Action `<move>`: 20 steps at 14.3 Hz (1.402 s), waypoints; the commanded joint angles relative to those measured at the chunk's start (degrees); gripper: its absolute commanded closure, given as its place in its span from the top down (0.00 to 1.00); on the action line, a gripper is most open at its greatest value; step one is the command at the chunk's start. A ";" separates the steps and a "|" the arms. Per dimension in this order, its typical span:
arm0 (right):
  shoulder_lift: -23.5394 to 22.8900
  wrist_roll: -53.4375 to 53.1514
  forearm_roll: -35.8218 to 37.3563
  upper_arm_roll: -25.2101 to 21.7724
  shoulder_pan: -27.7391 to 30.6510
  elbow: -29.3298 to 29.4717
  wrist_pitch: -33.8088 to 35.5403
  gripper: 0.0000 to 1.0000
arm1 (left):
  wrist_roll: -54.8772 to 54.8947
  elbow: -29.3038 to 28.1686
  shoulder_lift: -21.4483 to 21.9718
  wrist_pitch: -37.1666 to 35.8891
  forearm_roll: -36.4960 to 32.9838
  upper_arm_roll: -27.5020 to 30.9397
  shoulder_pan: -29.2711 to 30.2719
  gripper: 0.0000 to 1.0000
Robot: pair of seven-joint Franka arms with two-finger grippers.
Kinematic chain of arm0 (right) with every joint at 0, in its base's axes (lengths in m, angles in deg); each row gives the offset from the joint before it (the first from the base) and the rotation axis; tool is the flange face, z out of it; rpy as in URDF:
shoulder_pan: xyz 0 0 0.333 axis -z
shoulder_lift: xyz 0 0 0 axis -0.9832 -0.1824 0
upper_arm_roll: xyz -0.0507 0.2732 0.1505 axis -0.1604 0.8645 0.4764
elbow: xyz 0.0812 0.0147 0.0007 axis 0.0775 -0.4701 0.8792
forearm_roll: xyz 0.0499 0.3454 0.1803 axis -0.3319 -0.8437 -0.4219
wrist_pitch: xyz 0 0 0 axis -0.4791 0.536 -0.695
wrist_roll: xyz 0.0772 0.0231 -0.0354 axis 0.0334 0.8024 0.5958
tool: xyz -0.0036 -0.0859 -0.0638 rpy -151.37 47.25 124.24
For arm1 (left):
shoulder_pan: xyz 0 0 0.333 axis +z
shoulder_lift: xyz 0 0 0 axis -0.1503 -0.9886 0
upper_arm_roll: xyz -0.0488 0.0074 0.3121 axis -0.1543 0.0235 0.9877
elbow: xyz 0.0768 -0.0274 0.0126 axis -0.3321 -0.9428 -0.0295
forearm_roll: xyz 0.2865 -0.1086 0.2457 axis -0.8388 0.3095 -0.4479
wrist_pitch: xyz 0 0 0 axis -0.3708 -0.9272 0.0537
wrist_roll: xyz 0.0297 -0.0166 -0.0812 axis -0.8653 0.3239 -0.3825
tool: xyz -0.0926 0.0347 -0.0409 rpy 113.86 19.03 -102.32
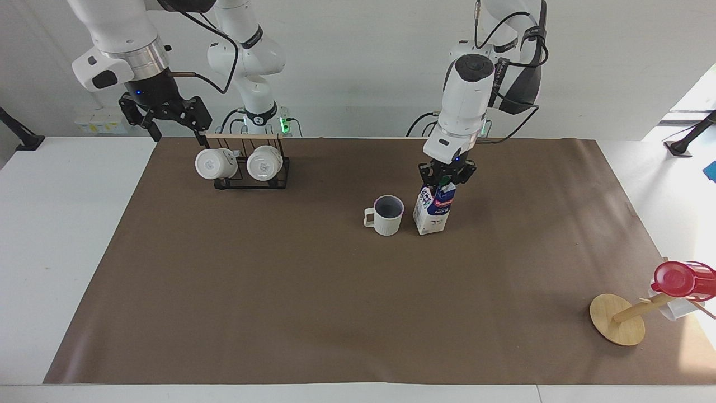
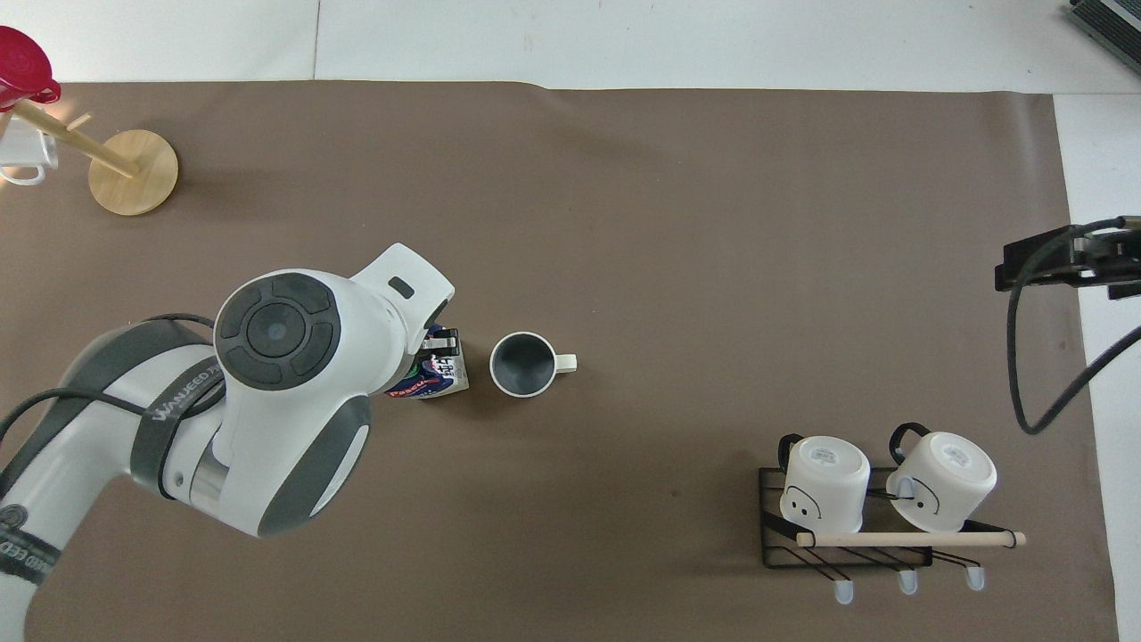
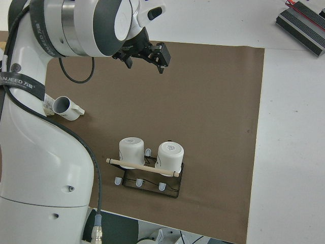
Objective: Place cup and milk on table
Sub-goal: 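Lower the milk carton beside the mug and open the left gripper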
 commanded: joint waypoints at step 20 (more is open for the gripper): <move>0.33 1.29 -1.20 0.62 1.22 -0.01 1.09 1.00 | 14.17 17.70 4.72 -26.71 -1.50 1.83 8.88 1.00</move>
